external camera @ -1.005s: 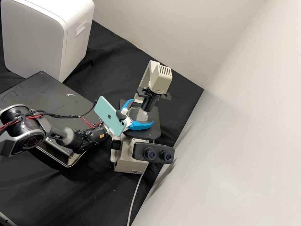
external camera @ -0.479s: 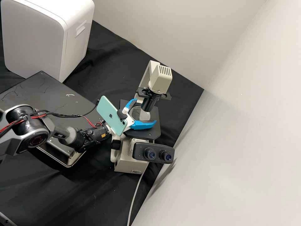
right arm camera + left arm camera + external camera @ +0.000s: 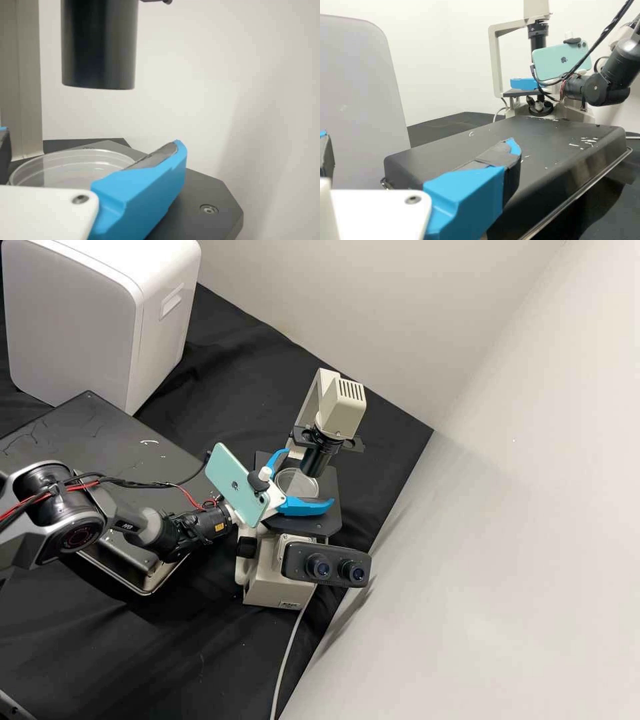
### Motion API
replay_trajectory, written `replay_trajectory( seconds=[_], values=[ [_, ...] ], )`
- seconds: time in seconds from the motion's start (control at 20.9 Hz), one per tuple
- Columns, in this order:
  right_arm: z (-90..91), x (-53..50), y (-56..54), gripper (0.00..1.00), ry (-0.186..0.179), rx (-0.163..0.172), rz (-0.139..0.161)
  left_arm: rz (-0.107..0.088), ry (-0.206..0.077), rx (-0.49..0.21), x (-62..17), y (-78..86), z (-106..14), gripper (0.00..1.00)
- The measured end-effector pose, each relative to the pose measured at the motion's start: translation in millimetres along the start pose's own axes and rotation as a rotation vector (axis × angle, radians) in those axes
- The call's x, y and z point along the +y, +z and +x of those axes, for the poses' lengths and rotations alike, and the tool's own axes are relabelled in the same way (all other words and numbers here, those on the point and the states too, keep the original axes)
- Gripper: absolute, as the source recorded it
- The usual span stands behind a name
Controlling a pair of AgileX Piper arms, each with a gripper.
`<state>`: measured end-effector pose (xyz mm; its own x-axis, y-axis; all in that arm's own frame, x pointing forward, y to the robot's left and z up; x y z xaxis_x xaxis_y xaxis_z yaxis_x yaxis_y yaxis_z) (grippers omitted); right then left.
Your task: Place the petri dish on the microscope
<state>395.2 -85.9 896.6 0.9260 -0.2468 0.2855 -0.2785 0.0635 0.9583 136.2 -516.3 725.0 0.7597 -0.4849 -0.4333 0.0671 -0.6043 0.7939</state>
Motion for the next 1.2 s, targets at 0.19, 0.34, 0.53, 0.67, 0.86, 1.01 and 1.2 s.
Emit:
replay_trajectory(
  seconds=[0.19, 0.34, 0.53, 0.67, 0.86, 1.01, 1.2],
  values=[
    [0.0, 0.0, 0.0, 1.00, 0.000, 0.000, 0.000, 0.000, 0.000, 0.000, 0.0, 0.0, 0.0, 1.00],
    [0.0, 0.0, 0.0, 1.00, 0.000, 0.000, 0.000, -0.001, 0.001, 0.007, 0.2, -1.2, 0.0, 1.00],
    [-0.1, 0.6, -0.6, 1.00, 0.001, 0.001, 0.000, -0.001, 0.001, 0.007, 0.2, -1.2, 0.0, 1.00],
    [-1.1, 0.3, -1.8, 1.00, 0.001, -0.001, 0.005, -0.001, 0.001, 0.007, 0.2, -1.2, 0.0, 1.00],
    [-8.8, 1.9, -3.0, 1.00, -0.015, -0.018, 0.007, -0.001, 0.001, 0.007, 0.2, -1.2, 0.0, 1.00],
    [-23.4, 5.2, -4.7, 1.00, -0.025, -0.027, 0.006, -0.001, 0.001, 0.007, 0.2, -1.2, 0.0, 1.00],
    [-47.9, 10.6, -8.2, 1.00, -0.046, -0.032, -0.003, -0.001, 0.001, 0.008, 0.2, -1.4, 0.0, 1.00]
  ],
)
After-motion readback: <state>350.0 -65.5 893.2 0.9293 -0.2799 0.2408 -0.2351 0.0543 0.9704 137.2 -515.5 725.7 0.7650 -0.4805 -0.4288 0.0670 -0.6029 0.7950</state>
